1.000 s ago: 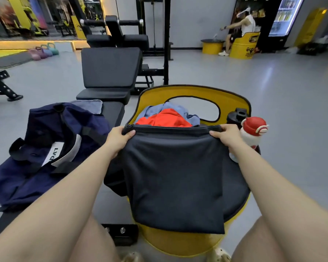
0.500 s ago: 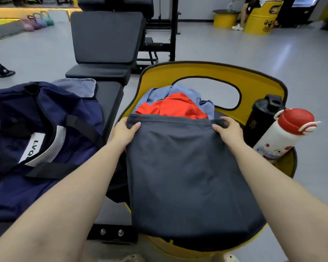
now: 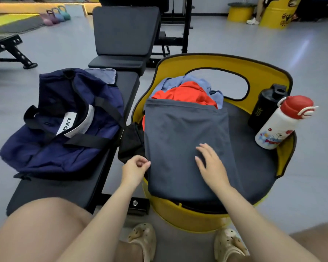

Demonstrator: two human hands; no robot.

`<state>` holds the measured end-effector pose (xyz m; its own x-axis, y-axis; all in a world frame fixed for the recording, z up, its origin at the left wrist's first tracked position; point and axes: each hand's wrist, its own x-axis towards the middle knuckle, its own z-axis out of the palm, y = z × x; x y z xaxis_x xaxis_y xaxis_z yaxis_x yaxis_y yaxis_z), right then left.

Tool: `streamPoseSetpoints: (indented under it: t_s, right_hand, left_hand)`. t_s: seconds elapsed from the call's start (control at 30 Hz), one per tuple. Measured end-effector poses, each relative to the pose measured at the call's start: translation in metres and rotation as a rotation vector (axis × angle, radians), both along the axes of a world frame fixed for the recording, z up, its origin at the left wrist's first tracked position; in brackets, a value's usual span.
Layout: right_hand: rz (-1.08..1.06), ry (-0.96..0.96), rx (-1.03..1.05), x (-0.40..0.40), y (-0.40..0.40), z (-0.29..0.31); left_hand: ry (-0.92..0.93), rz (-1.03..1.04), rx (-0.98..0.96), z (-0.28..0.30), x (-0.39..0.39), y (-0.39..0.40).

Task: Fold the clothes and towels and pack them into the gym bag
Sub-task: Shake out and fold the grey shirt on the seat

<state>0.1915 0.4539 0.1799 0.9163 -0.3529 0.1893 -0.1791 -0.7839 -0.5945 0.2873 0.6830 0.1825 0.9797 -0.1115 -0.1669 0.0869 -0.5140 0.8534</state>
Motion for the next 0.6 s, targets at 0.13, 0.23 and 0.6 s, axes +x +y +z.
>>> streamPoseSetpoints:
  t_s: [0.13, 0.23, 0.6]
  right_hand:
    - [0.111, 0.103, -0.081, -0.023, 0.027, -0.005]
    - [0.175, 0.167, -0.147, -0.029, 0.039, -0.007]
    - [0.228, 0.37, -0.414, -0.029, 0.049, -0.026]
  left_hand:
    - [0.048, -0.076, 0.023, -0.006, -0.017, 0.013]
    - [0.073, -0.089, 0.017, -0.006, -0.025, 0.015]
    - [-0.005, -0.082, 0.085, -0.009, -0.044, -0.001]
